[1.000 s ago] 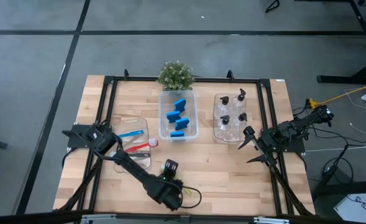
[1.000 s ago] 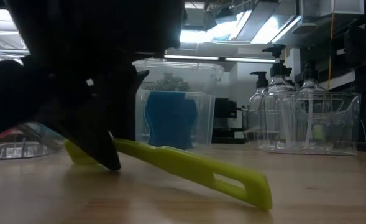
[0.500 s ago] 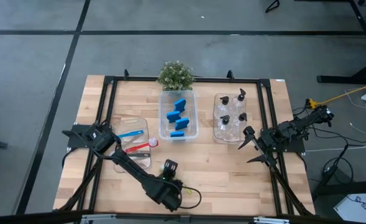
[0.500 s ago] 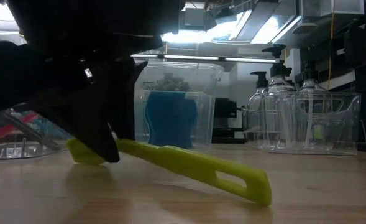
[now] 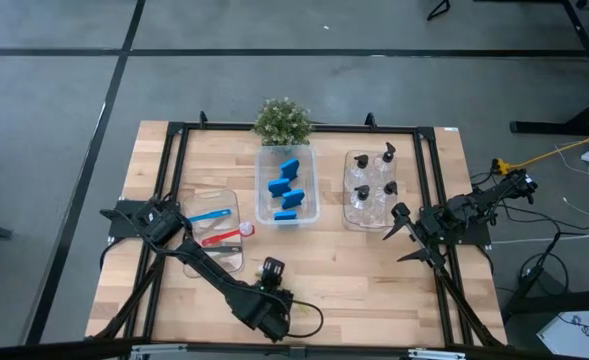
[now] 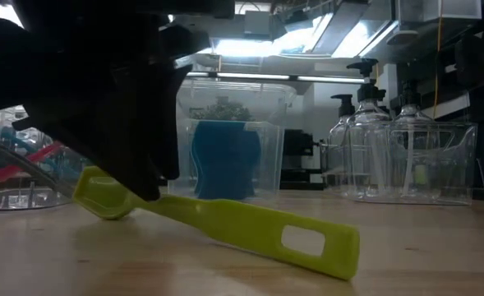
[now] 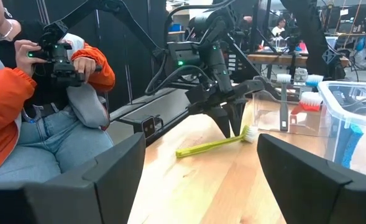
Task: Pick & Place Kitchen Sink Supplies
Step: Put the green brush into the left transparent bin
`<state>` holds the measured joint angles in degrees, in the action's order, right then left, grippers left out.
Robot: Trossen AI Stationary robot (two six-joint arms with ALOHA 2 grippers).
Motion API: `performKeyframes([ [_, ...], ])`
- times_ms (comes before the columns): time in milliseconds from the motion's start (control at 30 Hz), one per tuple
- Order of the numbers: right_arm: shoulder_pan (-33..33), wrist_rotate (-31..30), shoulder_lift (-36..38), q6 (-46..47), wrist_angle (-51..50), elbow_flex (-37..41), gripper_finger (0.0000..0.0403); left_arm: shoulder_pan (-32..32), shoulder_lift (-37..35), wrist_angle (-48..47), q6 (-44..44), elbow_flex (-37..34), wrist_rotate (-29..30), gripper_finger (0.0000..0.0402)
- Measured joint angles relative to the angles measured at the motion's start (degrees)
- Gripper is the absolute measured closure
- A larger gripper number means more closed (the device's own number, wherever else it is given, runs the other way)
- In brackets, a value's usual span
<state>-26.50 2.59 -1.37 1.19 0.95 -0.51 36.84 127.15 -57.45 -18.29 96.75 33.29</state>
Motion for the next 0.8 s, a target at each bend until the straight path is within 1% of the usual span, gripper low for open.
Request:
performKeyframes([
  [200, 0.0, 0.0, 0.0, -0.1, 0.0, 0.0, 0.0095, 0.0, 0.0, 0.4, -0.5, 0.0, -2.9, 0.0297],
  [600, 0.0, 0.0, 0.0, -0.1, 0.0, 0.0, 0.0095, -0.2, 0.0, 0.5, 0.0, 0.0, -2.4, 0.0298],
  [800, 0.0, 0.0, 0.0, 0.0, 0.0, 0.0, 0.0095, -0.4, -2.9, 0.7, -0.4, -0.1, -1.8, 0.0301],
])
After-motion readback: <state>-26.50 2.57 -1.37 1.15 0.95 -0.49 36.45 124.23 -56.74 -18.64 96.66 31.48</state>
